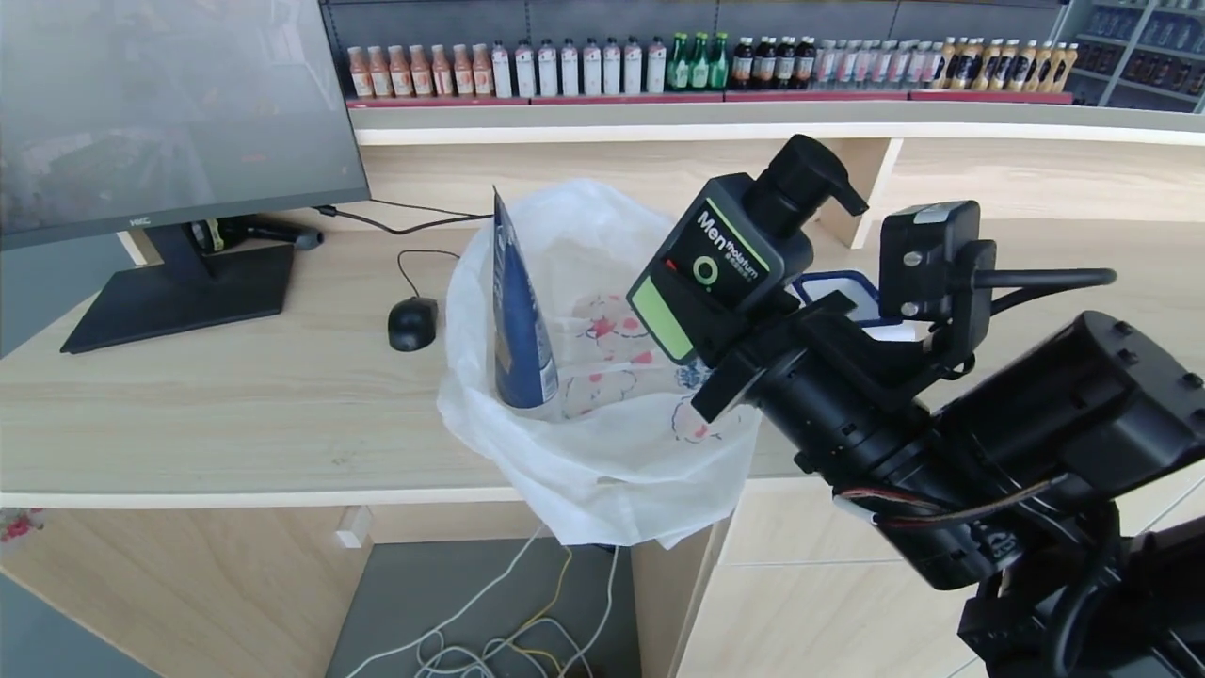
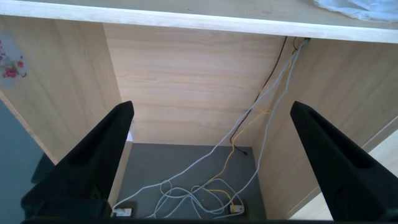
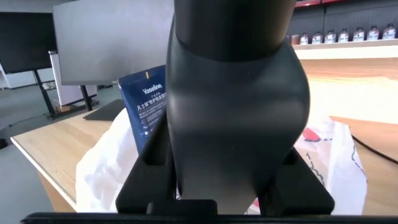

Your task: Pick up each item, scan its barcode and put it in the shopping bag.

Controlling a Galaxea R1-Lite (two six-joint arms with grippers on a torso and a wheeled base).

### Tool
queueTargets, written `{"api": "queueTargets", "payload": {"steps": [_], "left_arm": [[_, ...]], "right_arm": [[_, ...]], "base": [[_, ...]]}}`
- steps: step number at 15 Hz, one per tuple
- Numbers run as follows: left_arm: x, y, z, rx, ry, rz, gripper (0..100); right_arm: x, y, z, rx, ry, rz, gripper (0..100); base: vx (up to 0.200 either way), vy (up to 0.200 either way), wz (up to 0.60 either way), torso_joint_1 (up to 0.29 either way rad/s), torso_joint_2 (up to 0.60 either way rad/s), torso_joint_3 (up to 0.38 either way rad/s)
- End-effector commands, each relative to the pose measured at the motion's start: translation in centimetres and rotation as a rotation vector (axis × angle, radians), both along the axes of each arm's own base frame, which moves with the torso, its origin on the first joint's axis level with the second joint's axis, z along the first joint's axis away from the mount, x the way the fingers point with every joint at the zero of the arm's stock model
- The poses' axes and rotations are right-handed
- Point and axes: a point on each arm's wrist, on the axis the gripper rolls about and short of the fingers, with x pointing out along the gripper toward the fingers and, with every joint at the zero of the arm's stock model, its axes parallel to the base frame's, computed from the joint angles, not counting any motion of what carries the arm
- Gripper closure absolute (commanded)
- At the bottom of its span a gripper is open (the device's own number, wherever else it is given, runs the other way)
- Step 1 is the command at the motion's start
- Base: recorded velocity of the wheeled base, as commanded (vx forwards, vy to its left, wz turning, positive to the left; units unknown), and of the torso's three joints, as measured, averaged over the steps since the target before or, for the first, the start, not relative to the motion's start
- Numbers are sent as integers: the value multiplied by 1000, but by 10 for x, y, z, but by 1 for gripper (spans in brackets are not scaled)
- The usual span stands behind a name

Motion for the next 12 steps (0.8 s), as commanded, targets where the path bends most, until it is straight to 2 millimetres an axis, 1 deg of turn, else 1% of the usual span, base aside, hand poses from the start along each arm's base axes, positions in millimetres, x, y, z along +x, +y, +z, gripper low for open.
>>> {"api": "queueTargets", "payload": {"steps": [1, 3, 5, 6, 8, 10, 12], "left_arm": [[0, 0, 0, 0, -1, 0, 0], [0, 0, 0, 0, -1, 2, 0], [0, 0, 0, 0, -1, 2, 0], [0, 0, 0, 0, -1, 0, 0], [0, 0, 0, 0, -1, 2, 0], [0, 0, 0, 0, -1, 2, 0], [0, 0, 0, 0, -1, 2, 0]], "right_arm": [[-2, -2, -5, -15, 14, 2, 100], [-2, -2, 5, -1, -1, 1, 100], [0, -1, 12, -38, 31, -5, 100], [2, -1, 20, -72, 58, -16, 100], [16, -5, 30, -153, 86, -73, 100], [30, -11, 34, -237, 88, -131, 100], [38, -7, 36, -277, 98, -146, 100]], "base": [[0, 0, 0, 0, 0, 0], [0, 0, 0, 0, 0, 0], [0, 0, 0, 0, 0, 0], [0, 0, 0, 0, 0, 0], [0, 0, 0, 0, 0, 0], [0, 0, 0, 0, 0, 0], [0, 0, 0, 0, 0, 0]]}}
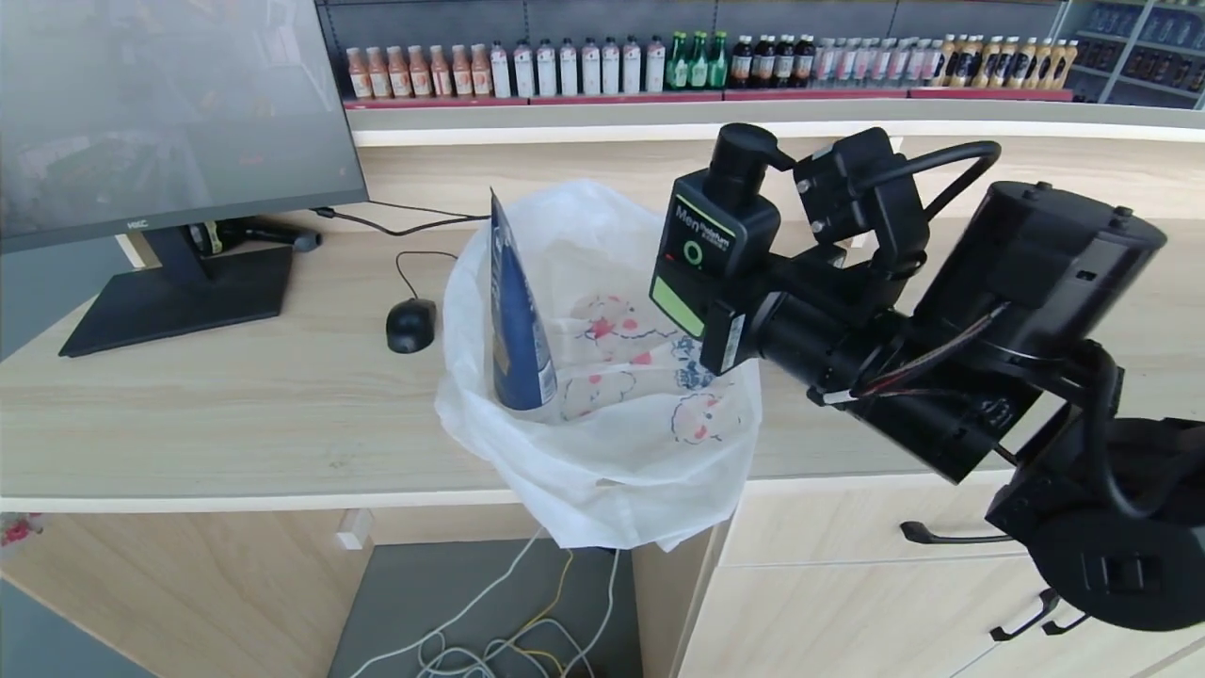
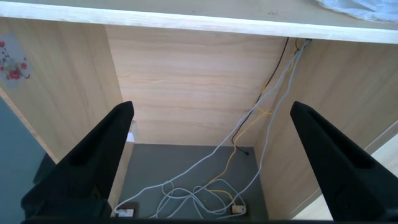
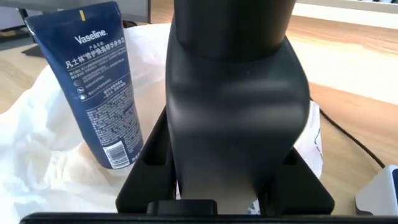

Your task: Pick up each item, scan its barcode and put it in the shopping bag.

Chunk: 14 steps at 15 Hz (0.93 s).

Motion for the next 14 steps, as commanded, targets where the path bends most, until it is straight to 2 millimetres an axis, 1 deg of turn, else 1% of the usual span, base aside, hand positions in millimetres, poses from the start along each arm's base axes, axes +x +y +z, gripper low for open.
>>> {"api": "queueTargets", "payload": {"steps": [1, 2, 6, 12, 14], "left_arm": [[0, 0, 0, 0, 0, 0, 0], [0, 0, 0, 0, 0, 0, 0], [0, 0, 0, 0, 0, 0, 0], [0, 0, 0, 0, 0, -2, 0], [0, 0, 0, 0, 0, 0, 0]], "right_arm": [[9, 2, 4, -5, -11, -16, 100], [11, 4, 4, -13, -9, -19, 100], [24, 14, -17, -52, 36, -24, 100], [35, 20, -38, -89, 81, -30, 100], [40, 19, -45, -99, 98, -38, 100]], "base": [[0, 0, 0, 0, 0, 0], [0, 0, 0, 0, 0, 0], [0, 0, 0, 0, 0, 0], [0, 0, 0, 0, 0, 0], [0, 0, 0, 0, 0, 0]]}}
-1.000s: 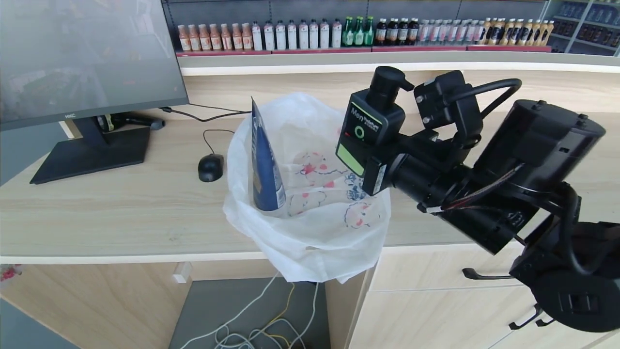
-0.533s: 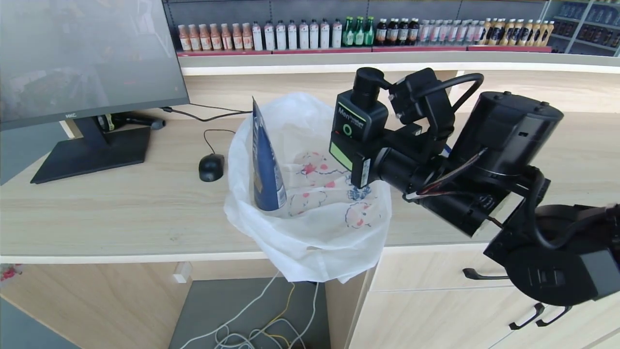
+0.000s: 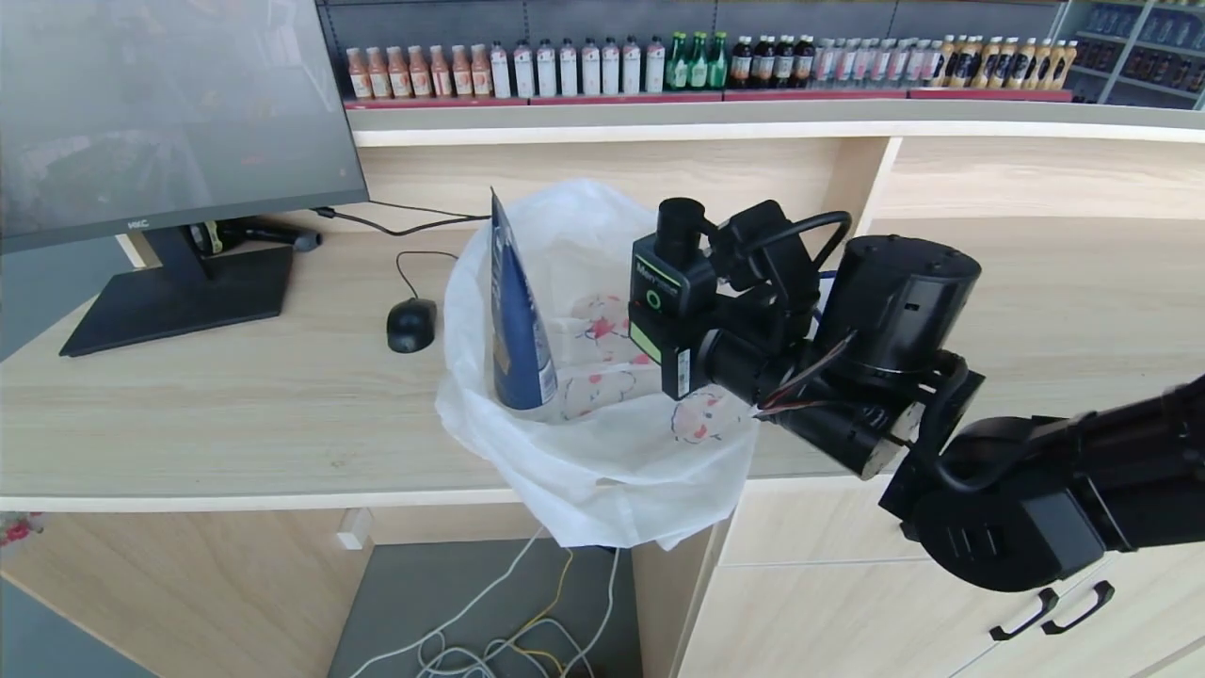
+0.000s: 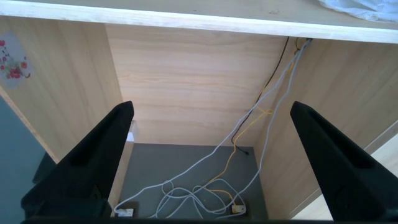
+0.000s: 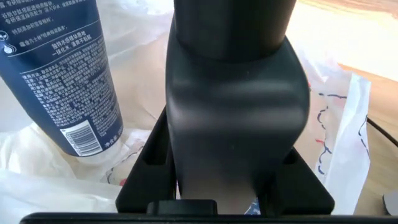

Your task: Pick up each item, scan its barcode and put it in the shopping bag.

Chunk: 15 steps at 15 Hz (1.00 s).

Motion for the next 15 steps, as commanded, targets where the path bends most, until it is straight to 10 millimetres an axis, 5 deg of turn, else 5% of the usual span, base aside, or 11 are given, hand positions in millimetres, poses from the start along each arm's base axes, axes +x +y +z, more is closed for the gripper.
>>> {"api": "queueTargets", "payload": {"steps": [1, 15], "left_arm": [[0, 0, 0, 0, 0, -2, 0], [0, 0, 0, 0, 0, 0, 0]], "right_arm": [[8, 2, -13, -19, 23, -9, 100], [26, 3, -39, -35, 73, -36, 100]], "base": [[0, 0, 0, 0, 0, 0], [0, 0, 0, 0, 0, 0]]}}
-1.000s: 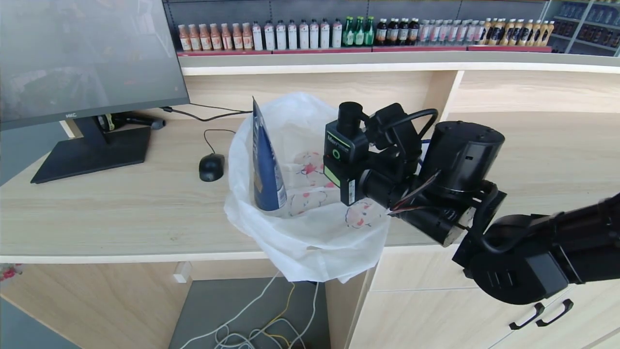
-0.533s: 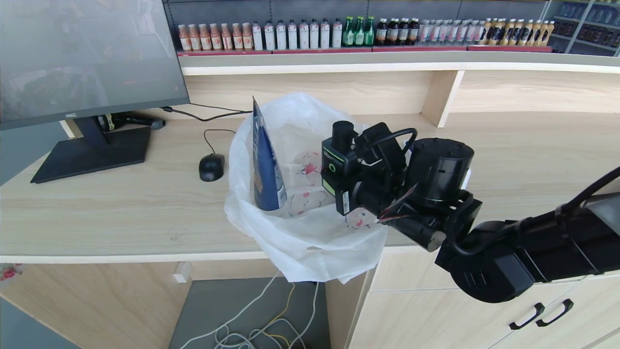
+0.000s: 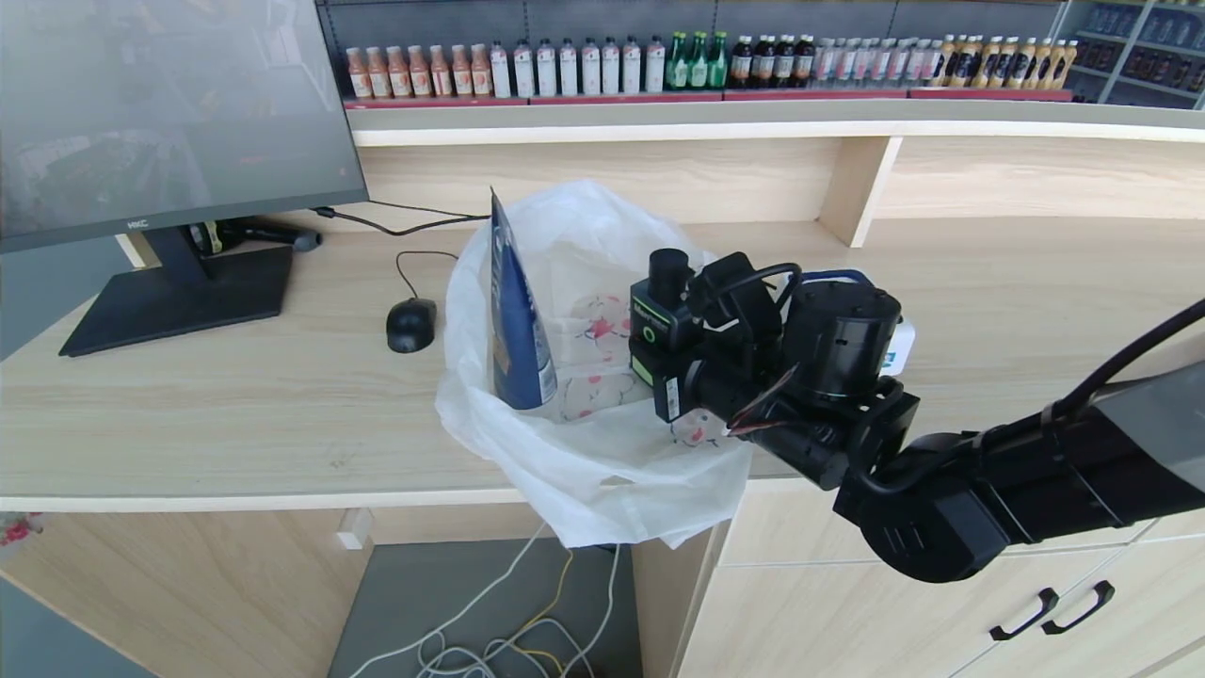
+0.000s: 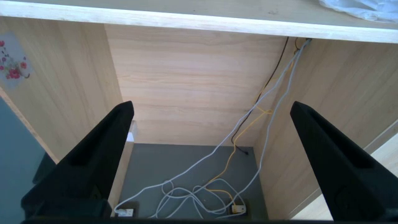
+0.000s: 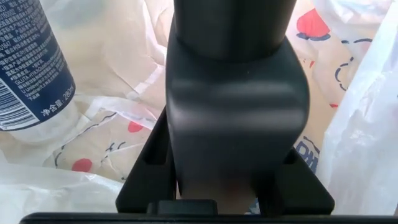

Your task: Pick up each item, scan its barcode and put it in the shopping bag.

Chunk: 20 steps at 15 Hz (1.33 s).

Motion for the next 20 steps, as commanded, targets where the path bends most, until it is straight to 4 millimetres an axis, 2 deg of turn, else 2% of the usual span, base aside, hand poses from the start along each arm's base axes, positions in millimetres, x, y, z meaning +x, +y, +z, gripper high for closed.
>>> {"api": "queueTargets", "payload": {"steps": [1, 16, 17, 20], "left_arm": [[0, 0, 0, 0, 0, 0, 0], [0, 0, 0, 0, 0, 0, 0], [0, 0, 0, 0, 0, 0, 0], [0, 0, 0, 0, 0, -1, 0]], "right_arm": [[1, 0, -2, -2, 5, 0, 100], [-1, 0, -11, -18, 26, 1, 100], [-1, 0, -10, -17, 25, 1, 0], [-1, 0, -9, -8, 18, 3, 0]], "base": [[0, 0, 0, 0, 0, 0], [0, 0, 0, 0, 0, 0], [0, 0, 0, 0, 0, 0], [0, 0, 0, 0, 0, 0]]}}
